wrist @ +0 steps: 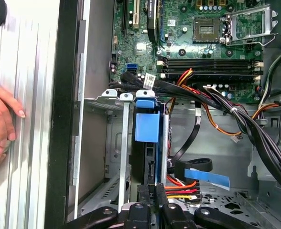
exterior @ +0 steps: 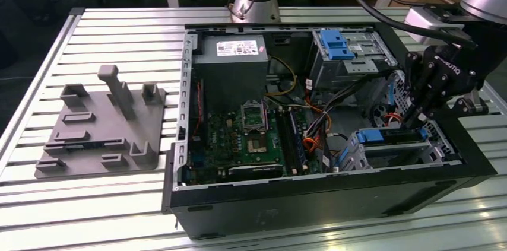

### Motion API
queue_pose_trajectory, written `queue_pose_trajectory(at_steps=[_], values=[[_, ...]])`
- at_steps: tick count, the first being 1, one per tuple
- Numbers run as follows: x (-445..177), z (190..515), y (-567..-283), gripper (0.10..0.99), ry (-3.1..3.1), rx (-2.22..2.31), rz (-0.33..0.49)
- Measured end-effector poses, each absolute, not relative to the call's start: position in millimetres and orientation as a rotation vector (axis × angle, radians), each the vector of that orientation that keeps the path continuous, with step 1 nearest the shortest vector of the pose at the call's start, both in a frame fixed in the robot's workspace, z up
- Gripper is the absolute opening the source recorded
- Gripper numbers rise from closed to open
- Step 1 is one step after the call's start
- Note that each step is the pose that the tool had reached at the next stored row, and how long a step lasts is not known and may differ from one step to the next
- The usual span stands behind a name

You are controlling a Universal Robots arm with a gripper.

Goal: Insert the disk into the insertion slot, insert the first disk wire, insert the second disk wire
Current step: 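Insert the first disk wire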

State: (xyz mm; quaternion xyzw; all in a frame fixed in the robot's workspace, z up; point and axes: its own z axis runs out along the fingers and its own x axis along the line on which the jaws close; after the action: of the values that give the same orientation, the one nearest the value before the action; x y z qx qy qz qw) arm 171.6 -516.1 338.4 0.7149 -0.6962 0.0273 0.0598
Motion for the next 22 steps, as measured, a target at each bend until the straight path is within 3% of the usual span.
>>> queue_pose_trajectory(at_steps=[22], values=[[172.1, 333.3, -516.5, 0.165, -2.109, 2.163, 0.083]])
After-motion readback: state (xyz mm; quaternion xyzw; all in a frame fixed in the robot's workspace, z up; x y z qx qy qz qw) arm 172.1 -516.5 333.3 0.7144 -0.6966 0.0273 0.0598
